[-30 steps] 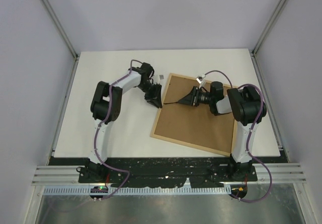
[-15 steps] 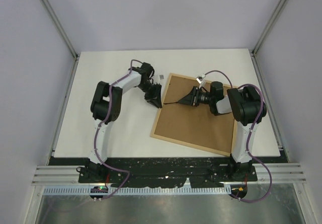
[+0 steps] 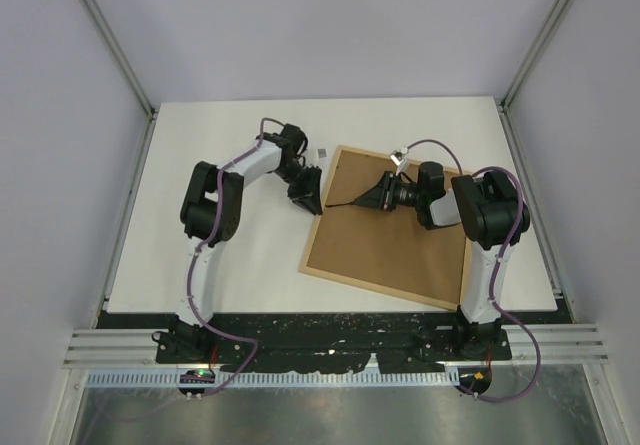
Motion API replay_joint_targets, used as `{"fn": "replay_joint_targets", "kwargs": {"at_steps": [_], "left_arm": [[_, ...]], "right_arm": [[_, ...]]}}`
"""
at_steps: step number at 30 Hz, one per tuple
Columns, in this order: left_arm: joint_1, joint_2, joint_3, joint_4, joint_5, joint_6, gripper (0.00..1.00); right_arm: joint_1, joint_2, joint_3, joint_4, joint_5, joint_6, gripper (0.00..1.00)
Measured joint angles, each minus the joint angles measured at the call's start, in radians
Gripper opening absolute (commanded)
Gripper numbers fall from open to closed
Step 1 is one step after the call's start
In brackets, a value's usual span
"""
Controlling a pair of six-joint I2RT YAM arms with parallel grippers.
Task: Take the photo out of the frame
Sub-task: Release the photo frame item from the photo frame.
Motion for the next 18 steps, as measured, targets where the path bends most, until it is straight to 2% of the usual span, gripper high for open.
{"fn": "replay_joint_targets", "kwargs": {"at_steps": [18], "left_arm": [[-0.01,0.0,0.004,-0.006,-0.008,0.001,0.18]], "right_arm": [[0.024,0.024,0.081,0.019,0.045,0.017,0.08]]}}
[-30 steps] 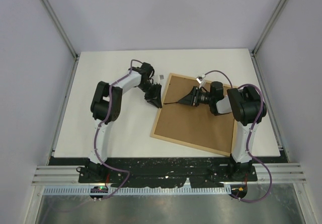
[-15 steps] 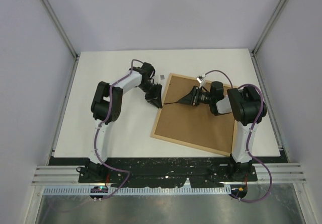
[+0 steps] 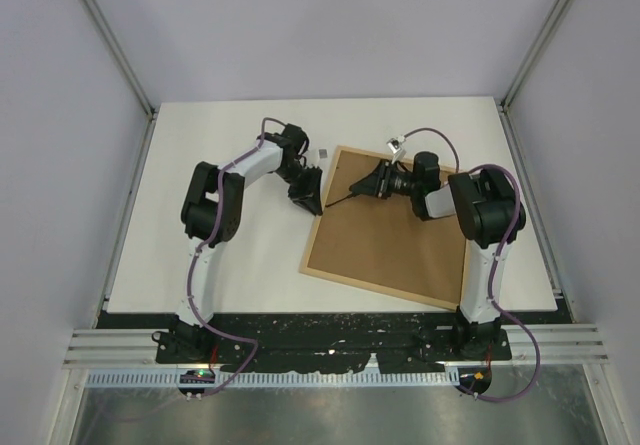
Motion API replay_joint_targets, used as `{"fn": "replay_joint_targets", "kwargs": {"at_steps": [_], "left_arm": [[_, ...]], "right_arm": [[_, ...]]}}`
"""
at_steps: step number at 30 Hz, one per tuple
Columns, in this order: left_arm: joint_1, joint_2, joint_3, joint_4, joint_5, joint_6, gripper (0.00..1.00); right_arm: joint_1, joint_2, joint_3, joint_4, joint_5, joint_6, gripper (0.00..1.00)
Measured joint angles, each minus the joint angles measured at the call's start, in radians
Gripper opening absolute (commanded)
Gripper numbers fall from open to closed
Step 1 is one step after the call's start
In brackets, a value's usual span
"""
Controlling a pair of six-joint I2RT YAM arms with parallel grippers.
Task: Take the photo out of the frame
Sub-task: Release the photo frame item from the photo frame.
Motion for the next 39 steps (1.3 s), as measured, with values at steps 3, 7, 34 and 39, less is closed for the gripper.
{"fn": "replay_joint_targets", "kwargs": {"at_steps": [3,7,34,39], "left_arm": [[0.0,0.0,0.0,-0.005,-0.002,0.0,0.18],[-0.001,0.0,0.0,-0.017,-0.001,-0.001,0.18],[-0.043,-0.003,0.13,-0.086,-0.078,0.016,0.55],[-0.05,0.019,0.217,-0.104,-0.162,0.033,0.55]], "right_arm": [[0.018,-0.01,0.043,-0.052,0.034,-0.017,0.08],[0.075,-0.067,0.112,-0.187,0.119,-0.09,0.08],[0.048,-0.249,0.477,-1.322,-0.058,-0.681,0.08],[0.016,-0.321,0.386,-1.388,-0.043,-0.806,0.08]]}}
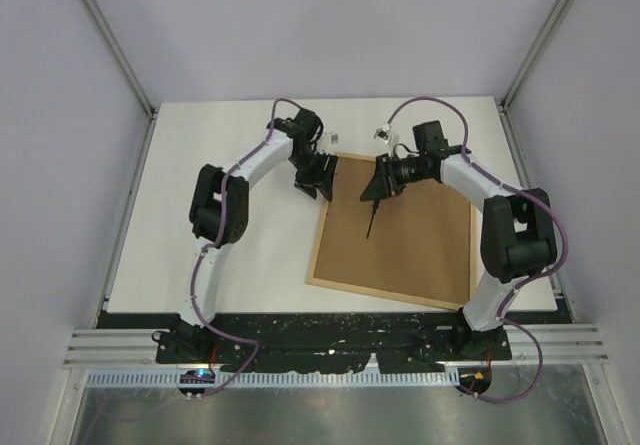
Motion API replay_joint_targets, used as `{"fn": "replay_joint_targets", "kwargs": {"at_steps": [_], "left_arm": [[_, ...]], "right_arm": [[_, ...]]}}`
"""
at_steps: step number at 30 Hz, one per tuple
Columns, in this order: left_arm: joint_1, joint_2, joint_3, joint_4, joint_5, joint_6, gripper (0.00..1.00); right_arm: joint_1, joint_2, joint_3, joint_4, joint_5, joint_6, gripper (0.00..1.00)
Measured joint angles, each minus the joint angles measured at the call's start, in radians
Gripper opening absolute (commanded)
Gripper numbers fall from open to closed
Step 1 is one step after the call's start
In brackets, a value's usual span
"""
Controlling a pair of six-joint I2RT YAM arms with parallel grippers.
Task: Take the photo out of the frame
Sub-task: Release the photo frame item from the photo frame, then adjust the photo frame at the center of the board.
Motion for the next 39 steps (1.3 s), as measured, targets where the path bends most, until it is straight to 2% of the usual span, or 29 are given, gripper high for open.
{"fn": "replay_joint_targets", "kwargs": {"at_steps": [8,24,29,34,39], "left_arm": [[-0.049,0.066,0.026,-0.049,-0.078,0.003,0.54],[-0.128,0.06,0.024,-0.069,-0.24,-0.002,0.4],[-0.134,0.056,0.024,-0.077,-0.267,-0.005,0.26],[-0.136,0.053,0.024,-0.079,-0.278,-0.006,0.0],[-0.13,0.046,0.012,-0.071,-0.261,-0.005,0.0]], "right_arm": [[0.012,0.0,-0.114,-0.028,0.024,-0.058,0.08],[0.014,-0.024,-0.146,-0.011,0.029,-0.061,0.08],[0.019,-0.042,-0.147,-0.006,0.02,-0.053,0.08],[0.019,-0.043,-0.148,-0.006,0.016,-0.054,0.08],[0.019,-0.042,-0.148,-0.006,0.017,-0.06,0.08]]}}
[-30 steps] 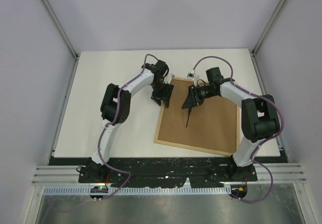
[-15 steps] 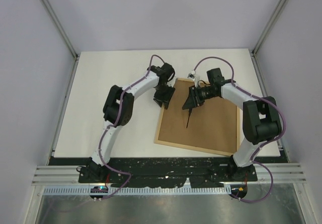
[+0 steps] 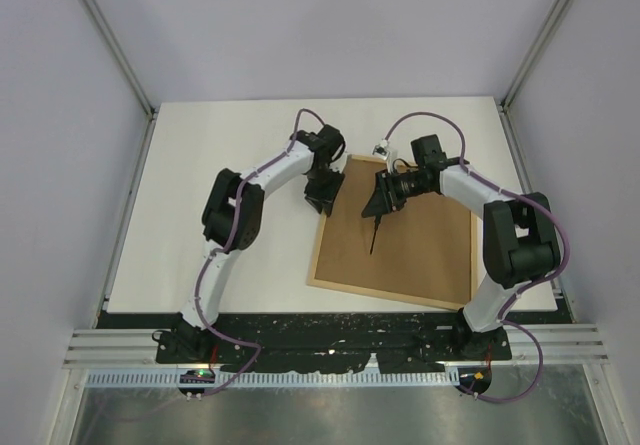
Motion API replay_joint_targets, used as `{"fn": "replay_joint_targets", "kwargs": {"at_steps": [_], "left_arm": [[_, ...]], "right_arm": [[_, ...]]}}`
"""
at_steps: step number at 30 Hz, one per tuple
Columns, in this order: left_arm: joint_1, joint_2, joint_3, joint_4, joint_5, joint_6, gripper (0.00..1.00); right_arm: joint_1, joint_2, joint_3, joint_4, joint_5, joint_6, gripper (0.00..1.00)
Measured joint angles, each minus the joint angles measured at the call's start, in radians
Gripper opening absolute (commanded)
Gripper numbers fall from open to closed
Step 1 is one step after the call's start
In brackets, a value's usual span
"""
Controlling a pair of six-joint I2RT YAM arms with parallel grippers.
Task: Take the photo out of the frame
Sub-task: Adjust the photo frame at the center of the board, then release the photo frame item from the photo frame.
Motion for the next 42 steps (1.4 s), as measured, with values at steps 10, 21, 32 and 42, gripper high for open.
{"fn": "replay_joint_targets", "kwargs": {"at_steps": [10,21,32,42], "left_arm": [[0.119,-0.11,-0.261,0.19,0.294,-0.018,0.0],[0.206,-0.19,-0.417,0.342,0.513,-0.096,0.27],[0.232,-0.151,-0.023,0.193,0.434,-0.026,0.44],[0.215,-0.001,0.072,0.113,0.344,0.003,0.44]], "right_arm": [[-0.027,0.066,0.001,-0.002,-0.069,-0.006,0.08],[-0.148,0.113,0.121,0.156,-0.114,0.233,0.08],[-0.152,0.278,0.26,0.578,0.11,0.625,0.08],[-0.11,0.534,0.44,0.776,0.195,0.789,0.08]]}}
